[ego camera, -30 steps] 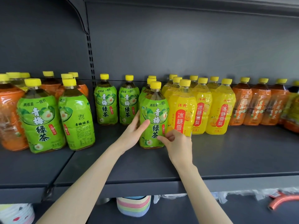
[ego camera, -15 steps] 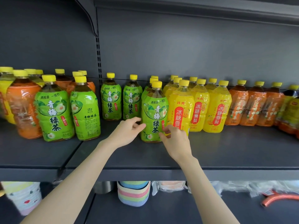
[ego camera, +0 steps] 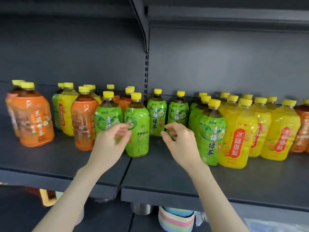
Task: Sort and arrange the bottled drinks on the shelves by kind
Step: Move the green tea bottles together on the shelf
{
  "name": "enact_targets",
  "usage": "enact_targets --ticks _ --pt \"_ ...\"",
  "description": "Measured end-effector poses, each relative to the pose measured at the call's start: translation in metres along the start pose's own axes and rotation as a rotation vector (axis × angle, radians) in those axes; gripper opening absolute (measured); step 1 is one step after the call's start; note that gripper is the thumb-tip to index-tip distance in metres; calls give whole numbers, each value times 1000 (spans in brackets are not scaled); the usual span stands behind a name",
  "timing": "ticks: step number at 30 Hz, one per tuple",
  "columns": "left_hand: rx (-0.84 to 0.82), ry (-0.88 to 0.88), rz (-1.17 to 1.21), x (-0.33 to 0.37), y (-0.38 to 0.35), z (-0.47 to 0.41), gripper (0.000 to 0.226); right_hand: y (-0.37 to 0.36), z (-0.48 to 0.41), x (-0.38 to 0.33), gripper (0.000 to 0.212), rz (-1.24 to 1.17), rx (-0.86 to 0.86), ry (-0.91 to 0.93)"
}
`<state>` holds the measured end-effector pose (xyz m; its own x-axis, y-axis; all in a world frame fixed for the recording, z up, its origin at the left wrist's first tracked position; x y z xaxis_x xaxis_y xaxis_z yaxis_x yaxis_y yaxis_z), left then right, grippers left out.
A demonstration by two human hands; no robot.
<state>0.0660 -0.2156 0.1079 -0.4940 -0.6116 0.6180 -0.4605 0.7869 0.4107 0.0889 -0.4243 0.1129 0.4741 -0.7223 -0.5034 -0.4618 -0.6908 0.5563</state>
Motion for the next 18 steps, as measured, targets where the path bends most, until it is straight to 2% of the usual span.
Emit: enact_targets --ticks 3,6,10,13,15,18 --pt "124 78 57 -40 28 -3 25 -31 -8 -14 35 -67 11 -50" --pt "200 81 -16 -74 50 -10 46 -64 -12 -30 59 -109 21 -94" --pt "126 48 -12 -91 48 -30 75 -86 -17 -33 89 -161 73 -200" --pt "78 46 -7 -91 38 -38 87 -101 -21 -25 108 -261 67 -325" --pt "99 19 -38 -88 36 -38 92 -111 -24 -20 113 -327 47 -380" --pt "107 40 -99 -93 34 -42 95 -120 -26 -16 105 -328 48 -409"
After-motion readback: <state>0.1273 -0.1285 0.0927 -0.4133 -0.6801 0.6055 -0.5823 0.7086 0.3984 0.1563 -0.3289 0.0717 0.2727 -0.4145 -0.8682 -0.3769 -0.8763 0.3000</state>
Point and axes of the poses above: each hand's wrist, its own z-axis away from the middle knuckle, its own y-axis out of the back of the hand, x = y × z, the point moved 10 cm from there along -z, towards the middle knuckle, and after that the axes turned 2 degrees about z, right-handed, at the moved point
